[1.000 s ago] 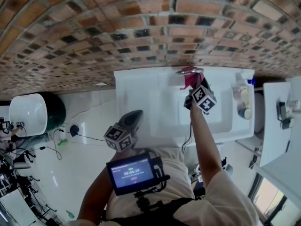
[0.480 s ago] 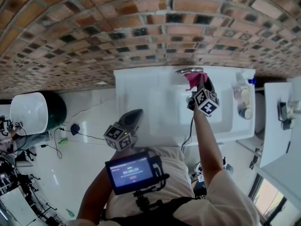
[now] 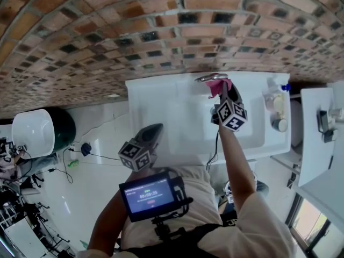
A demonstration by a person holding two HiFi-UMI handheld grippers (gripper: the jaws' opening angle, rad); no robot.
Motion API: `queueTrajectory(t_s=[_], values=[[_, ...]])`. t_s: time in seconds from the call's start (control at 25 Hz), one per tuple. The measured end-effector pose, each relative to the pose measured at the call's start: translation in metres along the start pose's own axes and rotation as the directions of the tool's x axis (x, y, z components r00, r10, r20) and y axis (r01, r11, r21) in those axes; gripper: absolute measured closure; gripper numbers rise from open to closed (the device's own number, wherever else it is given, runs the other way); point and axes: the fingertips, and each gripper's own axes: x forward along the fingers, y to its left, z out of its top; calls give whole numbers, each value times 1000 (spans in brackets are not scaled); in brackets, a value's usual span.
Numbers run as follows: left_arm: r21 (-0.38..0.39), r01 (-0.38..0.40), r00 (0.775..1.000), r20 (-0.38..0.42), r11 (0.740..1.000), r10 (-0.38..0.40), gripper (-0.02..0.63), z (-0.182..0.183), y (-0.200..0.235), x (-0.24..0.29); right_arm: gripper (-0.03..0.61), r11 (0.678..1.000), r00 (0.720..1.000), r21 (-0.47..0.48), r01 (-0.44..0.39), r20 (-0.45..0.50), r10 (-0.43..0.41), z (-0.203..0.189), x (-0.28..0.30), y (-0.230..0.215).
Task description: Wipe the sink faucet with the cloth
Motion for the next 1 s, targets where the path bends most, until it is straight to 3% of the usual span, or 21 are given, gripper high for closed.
queueTrajectory(t_s=[0.52,0.84,1.0], values=[[-7,11,1000,-17,1000,-11,611,-5,-5,9,494,976,980,-86,-198,-10,198,-3,-2,54],[-14,-6,1000,-11,1000,5,611,-6,-1,4,499,967,977,-140,-213,-16,213,-6,-4,65],[-11,-4,1000,-13,1000,4,611,-7,-3,4,499,945,971,-222,-239,-31,238,-10,-5,76]])
